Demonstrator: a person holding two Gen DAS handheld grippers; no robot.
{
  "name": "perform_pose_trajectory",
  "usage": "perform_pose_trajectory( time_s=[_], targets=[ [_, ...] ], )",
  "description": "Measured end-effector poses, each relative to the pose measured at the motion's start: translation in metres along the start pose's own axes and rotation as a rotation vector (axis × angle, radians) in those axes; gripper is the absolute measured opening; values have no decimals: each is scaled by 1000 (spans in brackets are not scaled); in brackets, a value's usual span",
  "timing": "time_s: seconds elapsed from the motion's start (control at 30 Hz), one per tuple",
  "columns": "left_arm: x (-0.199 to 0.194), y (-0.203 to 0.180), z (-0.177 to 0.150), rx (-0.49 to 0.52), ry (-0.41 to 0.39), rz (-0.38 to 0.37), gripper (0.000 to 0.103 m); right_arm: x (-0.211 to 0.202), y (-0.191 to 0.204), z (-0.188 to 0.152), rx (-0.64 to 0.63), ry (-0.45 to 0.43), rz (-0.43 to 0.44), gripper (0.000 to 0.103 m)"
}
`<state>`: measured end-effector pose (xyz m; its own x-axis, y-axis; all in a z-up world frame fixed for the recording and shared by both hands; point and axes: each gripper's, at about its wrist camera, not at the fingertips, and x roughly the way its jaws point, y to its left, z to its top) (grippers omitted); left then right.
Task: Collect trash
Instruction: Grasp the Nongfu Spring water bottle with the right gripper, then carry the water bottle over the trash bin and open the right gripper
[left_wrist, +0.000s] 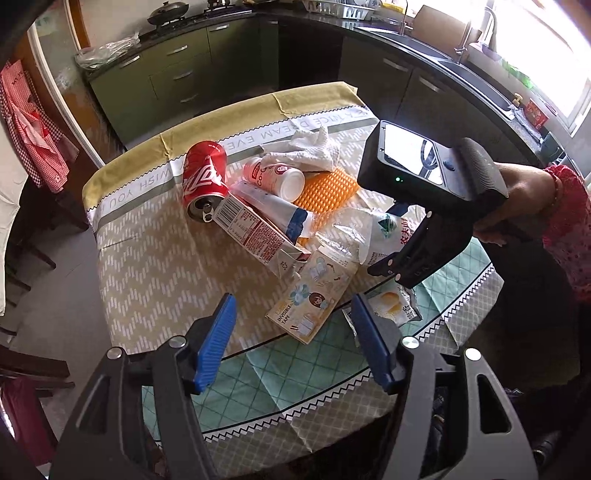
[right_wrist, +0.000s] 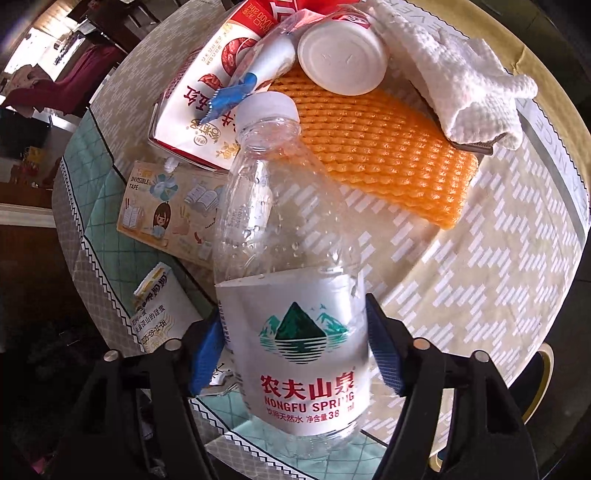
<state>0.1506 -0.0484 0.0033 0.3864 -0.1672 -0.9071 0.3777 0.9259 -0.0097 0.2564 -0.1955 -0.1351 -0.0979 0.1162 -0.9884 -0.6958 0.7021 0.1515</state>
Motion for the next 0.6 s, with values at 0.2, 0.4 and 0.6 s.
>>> perform_pose_trajectory(
  time_s=[0.2, 0.4, 0.6],
  targets=[
    [3, 3, -1, -7, 9, 11, 63, -5, -3, -15, 9, -30, 24, 66],
    [6, 3, 3, -9, 15, 21, 64, -17, -2, -43, 16, -66, 67, 66],
    [11, -6, 13, 8, 18, 26, 64, -46, -10, -85, 84, -141, 94, 65]
  ],
)
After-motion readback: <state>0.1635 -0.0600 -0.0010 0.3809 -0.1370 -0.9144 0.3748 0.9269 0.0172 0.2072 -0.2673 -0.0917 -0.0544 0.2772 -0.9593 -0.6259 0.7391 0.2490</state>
